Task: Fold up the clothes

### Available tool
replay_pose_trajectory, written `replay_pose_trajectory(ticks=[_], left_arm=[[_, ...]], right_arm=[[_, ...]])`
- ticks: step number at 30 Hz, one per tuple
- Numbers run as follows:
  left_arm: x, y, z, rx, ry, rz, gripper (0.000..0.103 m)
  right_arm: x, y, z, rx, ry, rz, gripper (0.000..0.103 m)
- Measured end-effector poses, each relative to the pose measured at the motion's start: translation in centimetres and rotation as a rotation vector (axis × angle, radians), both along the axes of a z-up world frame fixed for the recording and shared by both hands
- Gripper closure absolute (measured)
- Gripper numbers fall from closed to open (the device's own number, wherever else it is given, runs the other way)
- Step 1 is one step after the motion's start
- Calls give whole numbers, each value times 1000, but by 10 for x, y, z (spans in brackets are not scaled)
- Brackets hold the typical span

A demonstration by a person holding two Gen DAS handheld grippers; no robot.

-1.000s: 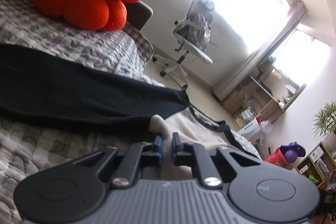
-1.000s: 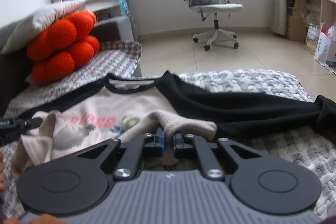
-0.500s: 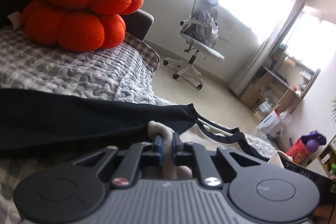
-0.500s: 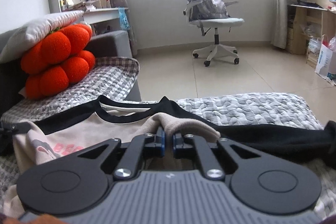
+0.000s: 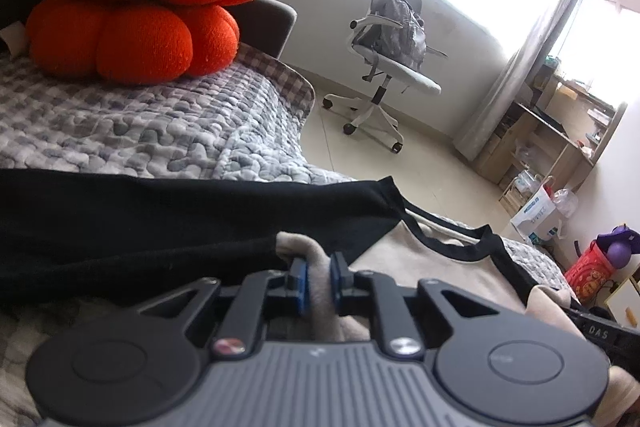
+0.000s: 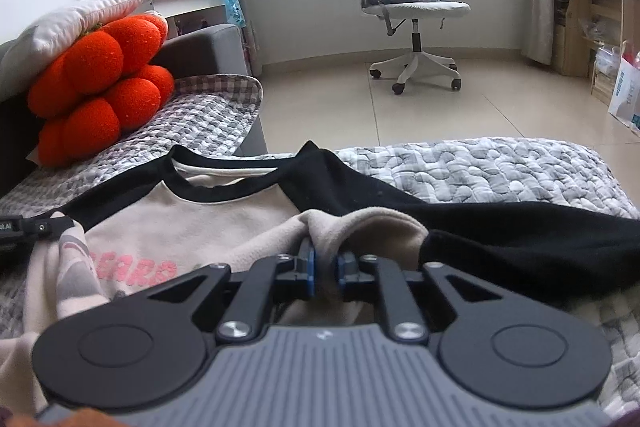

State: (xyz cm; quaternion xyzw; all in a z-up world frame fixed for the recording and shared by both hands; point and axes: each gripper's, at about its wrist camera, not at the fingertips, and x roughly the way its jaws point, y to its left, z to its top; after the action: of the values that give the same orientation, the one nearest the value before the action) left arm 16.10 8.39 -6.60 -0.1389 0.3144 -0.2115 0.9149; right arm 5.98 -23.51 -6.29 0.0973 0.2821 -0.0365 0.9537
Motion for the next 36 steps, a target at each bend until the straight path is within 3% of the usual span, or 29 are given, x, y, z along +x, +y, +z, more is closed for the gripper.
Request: replay_pose_trajectory(ticks=[2, 3, 5, 12, 20, 26, 36], left_arm=[[-2, 1, 4, -10, 8, -9, 75], [-3, 2, 6, -18, 13, -15, 67], [-7, 2, 10, -16, 29, -22, 60], [-30, 6, 22, 19, 101, -32, 53], [-63, 19, 22, -13, 208, -72, 51], [-90, 26, 24, -55, 236, -95, 51], [-125, 27, 11, -39, 260, -104, 53]], right_arm=[[-4, -1, 5, 5, 5, 6, 84], [-6, -1, 7, 9, 6, 5, 73], [-12, -3, 11, 17, 6, 0, 58], [-42, -11, 17, 62, 37, 1, 58], [-80, -16, 14, 120, 102, -1, 58], [-98, -11, 11, 157, 133, 13, 58], [-106, -2, 3, 172, 162, 31, 58]])
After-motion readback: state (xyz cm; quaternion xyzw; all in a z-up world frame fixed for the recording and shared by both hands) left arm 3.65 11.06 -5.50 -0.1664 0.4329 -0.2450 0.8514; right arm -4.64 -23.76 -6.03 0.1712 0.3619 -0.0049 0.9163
